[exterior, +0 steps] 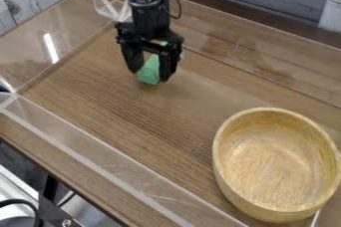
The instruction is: Put the green block in the brown bowl
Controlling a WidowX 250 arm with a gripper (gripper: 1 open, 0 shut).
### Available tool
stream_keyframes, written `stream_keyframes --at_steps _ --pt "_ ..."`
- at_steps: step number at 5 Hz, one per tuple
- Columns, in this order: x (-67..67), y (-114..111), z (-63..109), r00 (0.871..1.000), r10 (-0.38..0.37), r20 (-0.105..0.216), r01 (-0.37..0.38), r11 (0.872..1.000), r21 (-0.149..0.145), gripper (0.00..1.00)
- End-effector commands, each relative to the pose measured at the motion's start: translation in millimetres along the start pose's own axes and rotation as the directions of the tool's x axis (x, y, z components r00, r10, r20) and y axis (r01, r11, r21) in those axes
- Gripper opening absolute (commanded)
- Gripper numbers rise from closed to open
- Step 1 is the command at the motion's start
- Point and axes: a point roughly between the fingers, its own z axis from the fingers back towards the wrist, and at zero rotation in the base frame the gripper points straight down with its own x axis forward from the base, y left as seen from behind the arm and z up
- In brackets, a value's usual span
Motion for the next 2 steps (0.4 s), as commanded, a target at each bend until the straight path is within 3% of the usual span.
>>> stream_keyframes --at_steps 1,2 --pt "19.2 3.1 12.8 0.998 0.0 0.069 -0.001 1.0 0.016 1.0" --pt "22.6 4.2 9.2 0.998 0.006 0.069 -0.007 1.0 0.015 0.0"
